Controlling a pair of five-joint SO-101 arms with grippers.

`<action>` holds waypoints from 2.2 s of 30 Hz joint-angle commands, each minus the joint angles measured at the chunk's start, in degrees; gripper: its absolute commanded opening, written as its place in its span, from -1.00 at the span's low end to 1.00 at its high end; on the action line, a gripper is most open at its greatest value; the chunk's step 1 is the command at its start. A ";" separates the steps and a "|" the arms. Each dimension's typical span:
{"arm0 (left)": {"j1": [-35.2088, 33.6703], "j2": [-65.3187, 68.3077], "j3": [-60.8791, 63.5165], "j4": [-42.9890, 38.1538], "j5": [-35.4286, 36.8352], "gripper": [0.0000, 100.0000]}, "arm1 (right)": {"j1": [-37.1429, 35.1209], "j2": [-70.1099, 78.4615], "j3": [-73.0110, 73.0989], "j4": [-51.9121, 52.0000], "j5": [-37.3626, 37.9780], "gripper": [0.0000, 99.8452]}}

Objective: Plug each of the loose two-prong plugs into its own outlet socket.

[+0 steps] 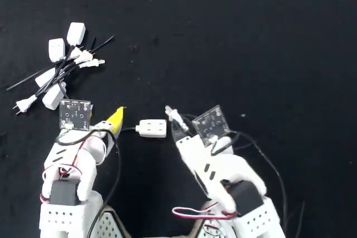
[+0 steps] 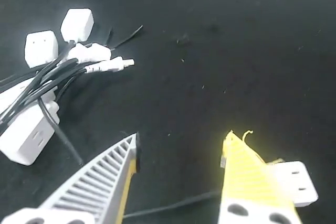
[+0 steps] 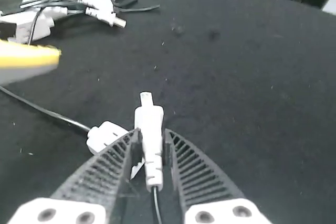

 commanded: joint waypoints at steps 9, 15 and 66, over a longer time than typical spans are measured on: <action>-0.13 32.35 -14.64 -5.98 -1.05 -0.47 | 0.70 37.76 -24.92 2.90 4.75 -0.98; -0.04 55.91 -19.30 -17.23 -0.88 -0.47 | -2.81 63.96 -40.40 10.73 0.35 -0.98; 9.98 67.25 -20.70 -13.71 2.29 -0.47 | 1.93 107.38 -86.73 36.04 3.78 -0.98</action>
